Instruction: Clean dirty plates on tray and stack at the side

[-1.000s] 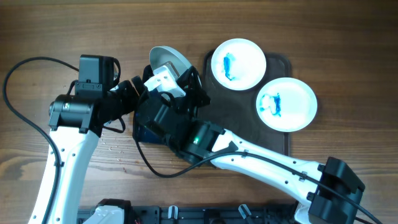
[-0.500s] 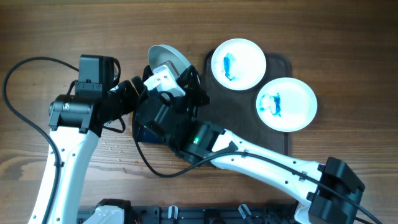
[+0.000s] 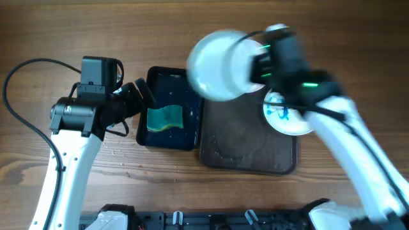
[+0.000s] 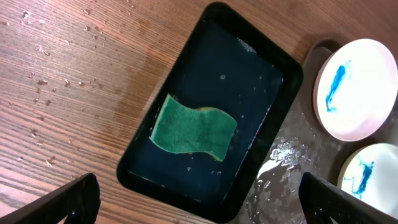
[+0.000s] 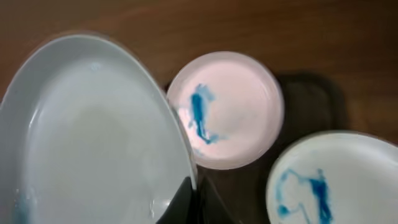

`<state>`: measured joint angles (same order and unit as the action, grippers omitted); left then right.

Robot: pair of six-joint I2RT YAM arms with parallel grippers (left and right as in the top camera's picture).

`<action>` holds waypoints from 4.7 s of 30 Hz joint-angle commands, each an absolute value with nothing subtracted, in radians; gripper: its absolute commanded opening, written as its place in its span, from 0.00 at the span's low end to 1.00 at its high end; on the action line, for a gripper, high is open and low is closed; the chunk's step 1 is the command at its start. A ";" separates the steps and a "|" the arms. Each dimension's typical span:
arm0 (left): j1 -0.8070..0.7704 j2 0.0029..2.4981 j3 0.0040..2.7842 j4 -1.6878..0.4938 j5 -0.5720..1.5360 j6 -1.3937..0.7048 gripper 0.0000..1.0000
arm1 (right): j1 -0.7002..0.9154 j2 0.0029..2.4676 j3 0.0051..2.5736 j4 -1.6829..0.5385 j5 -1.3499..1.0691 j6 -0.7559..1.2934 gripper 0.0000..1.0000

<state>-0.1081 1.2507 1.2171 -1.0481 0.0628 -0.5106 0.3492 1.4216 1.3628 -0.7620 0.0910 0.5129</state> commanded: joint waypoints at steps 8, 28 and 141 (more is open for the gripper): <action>-0.099 1.240 1.230 -1.049 0.078 -0.502 1.00 | -0.556 1.453 1.316 -0.965 -0.102 0.447 0.04; -0.099 1.240 1.230 -1.049 0.078 -0.502 1.00 | -0.696 1.730 1.250 -1.010 -0.105 0.266 0.41; -0.670 2.059 1.286 -0.503 0.107 -0.607 0.04 | 0.176 1.766 0.875 -0.637 -0.090 0.341 0.07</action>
<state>-0.7139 2.0159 1.2919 -0.4374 0.2676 -0.5827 0.1799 1.7058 0.8978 -0.6304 -0.1741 0.3172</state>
